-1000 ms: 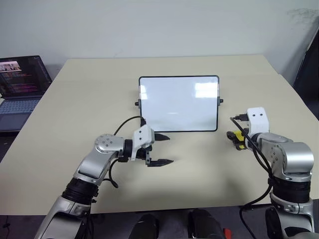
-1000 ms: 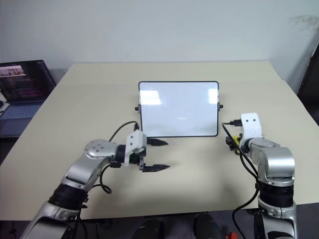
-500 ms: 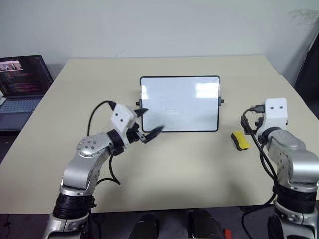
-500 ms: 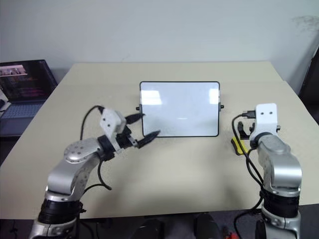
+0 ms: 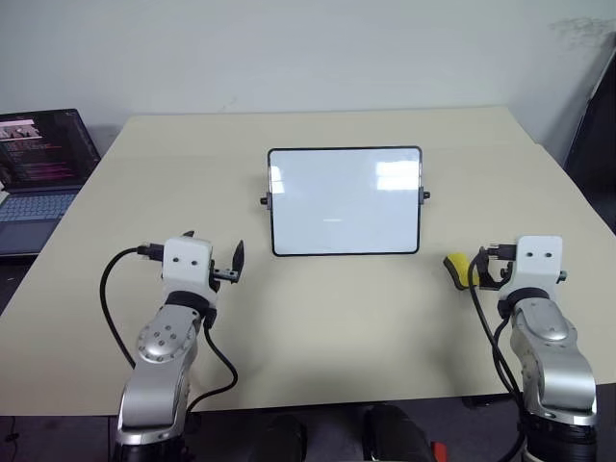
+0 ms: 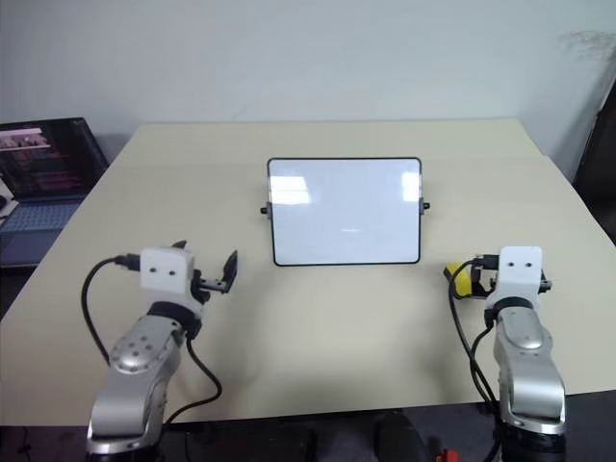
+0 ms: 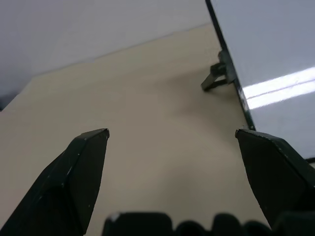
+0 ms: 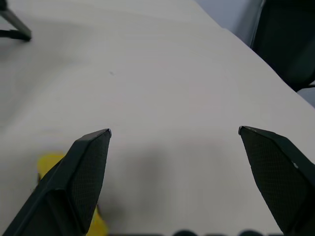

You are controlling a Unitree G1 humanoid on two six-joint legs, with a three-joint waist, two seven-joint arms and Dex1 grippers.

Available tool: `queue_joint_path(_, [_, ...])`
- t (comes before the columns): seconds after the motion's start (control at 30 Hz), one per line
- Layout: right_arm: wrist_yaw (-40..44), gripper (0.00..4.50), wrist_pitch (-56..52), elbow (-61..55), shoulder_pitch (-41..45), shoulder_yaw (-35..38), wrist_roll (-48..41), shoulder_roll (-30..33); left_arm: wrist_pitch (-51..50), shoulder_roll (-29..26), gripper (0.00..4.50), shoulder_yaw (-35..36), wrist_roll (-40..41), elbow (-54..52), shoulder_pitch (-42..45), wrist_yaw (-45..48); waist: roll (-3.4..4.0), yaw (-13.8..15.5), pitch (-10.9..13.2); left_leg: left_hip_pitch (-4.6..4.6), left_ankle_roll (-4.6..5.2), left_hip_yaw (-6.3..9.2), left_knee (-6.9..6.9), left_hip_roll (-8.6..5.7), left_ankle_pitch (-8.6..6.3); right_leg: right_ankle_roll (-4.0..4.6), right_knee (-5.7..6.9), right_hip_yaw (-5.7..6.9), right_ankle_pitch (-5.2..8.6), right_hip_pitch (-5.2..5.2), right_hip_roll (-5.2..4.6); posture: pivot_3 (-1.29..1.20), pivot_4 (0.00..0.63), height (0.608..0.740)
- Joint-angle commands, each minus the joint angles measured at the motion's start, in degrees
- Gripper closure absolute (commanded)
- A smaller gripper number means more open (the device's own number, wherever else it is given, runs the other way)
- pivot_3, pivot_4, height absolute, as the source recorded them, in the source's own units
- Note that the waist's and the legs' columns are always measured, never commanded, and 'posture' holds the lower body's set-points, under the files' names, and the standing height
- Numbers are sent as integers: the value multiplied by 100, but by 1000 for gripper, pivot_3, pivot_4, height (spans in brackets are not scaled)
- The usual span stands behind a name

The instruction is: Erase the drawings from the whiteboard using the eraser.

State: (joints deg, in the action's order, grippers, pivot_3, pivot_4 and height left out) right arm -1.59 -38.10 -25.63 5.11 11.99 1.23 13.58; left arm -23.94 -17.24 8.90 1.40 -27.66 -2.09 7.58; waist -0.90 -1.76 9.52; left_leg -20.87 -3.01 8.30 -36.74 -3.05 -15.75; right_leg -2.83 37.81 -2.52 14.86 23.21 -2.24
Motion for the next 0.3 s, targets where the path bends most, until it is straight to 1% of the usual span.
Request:
queue_joint_path(0.03, [-36,14,197,-264,-50,-124,79,-94,-154,-11,0,163,89,-671,-224,47,0,7,0,1,0,1,0,1,0,-3,0,2,2,-2,1,0,150,740])
queue_joint_path(0.2, [90,14,174,-189,-146,-153,56,-44,-532,-160,0,418,303,-1081,-385,213,0,23,0,-1,0,4,-5,-4,0,-4,0,5,2,-5,5,0,150,740])
queue_joint_path(0.3, [108,14,100,-283,-169,-220,73,-53,-661,-316,0,633,417,-1126,-413,358,0,20,0,0,0,3,-5,0,0,-3,0,5,2,-4,6,0,150,740])
